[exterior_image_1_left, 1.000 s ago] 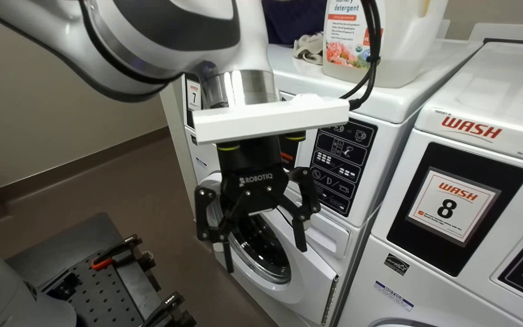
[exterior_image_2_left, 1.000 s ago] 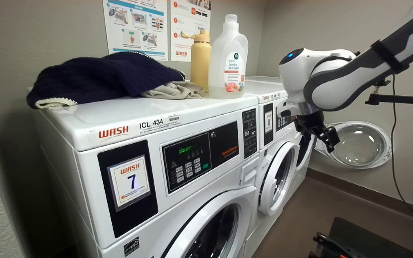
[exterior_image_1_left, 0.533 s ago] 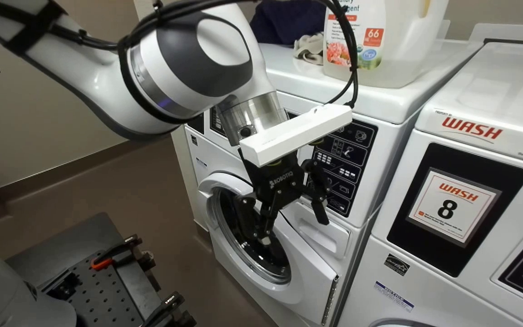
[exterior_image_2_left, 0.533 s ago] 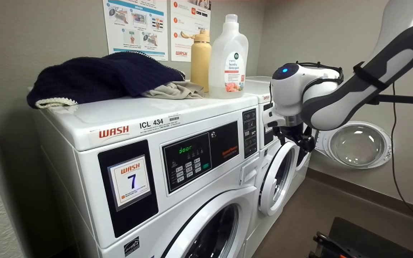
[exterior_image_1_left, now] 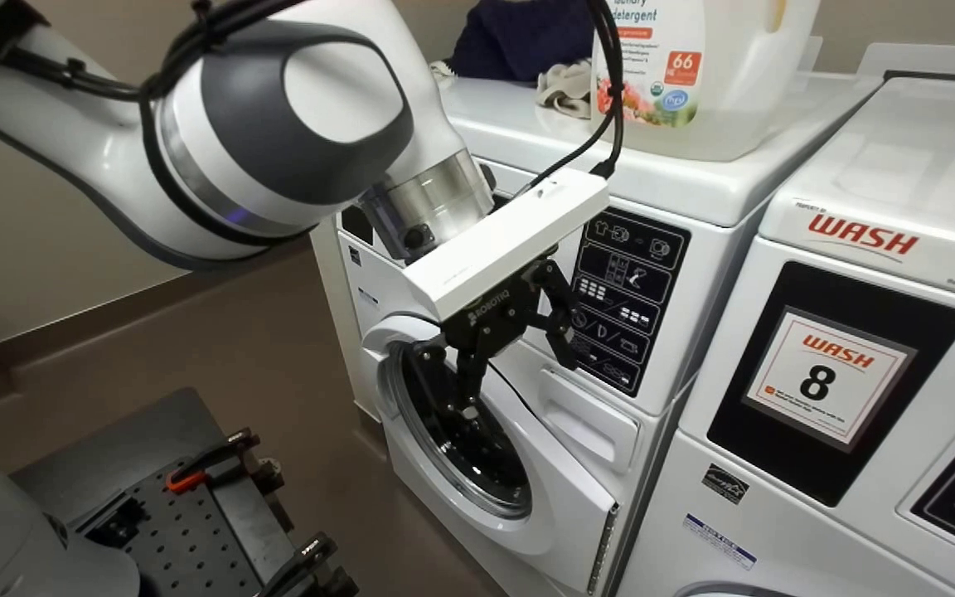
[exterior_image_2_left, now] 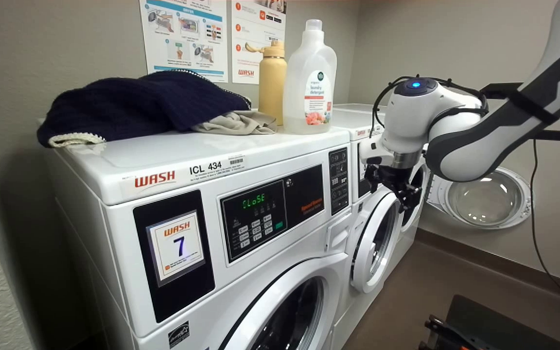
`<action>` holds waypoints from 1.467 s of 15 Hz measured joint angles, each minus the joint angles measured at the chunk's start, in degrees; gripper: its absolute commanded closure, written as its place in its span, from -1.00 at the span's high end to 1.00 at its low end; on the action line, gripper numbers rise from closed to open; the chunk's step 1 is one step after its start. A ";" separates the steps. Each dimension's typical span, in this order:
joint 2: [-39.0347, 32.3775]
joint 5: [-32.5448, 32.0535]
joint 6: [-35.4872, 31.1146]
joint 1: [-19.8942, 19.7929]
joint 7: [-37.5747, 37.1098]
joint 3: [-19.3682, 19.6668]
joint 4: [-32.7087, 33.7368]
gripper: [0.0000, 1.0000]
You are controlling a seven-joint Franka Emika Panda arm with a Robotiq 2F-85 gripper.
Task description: Open the drawer of the left washing machine
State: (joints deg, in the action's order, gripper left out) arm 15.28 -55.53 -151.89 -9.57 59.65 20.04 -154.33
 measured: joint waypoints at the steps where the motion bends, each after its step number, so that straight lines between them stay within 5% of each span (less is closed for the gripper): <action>1: 0.96 0.74 0.03 -0.10 0.00 0.00 -0.89 1.00; 11: -1.92 -0.66 -5.73 -0.78 0.00 0.04 -1.82 1.00; 22: -15.73 -18.19 -23.79 -4.37 -2.50 2.77 4.46 1.00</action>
State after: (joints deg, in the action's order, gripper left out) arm -0.44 -73.72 -175.68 -13.94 57.15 22.81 -149.87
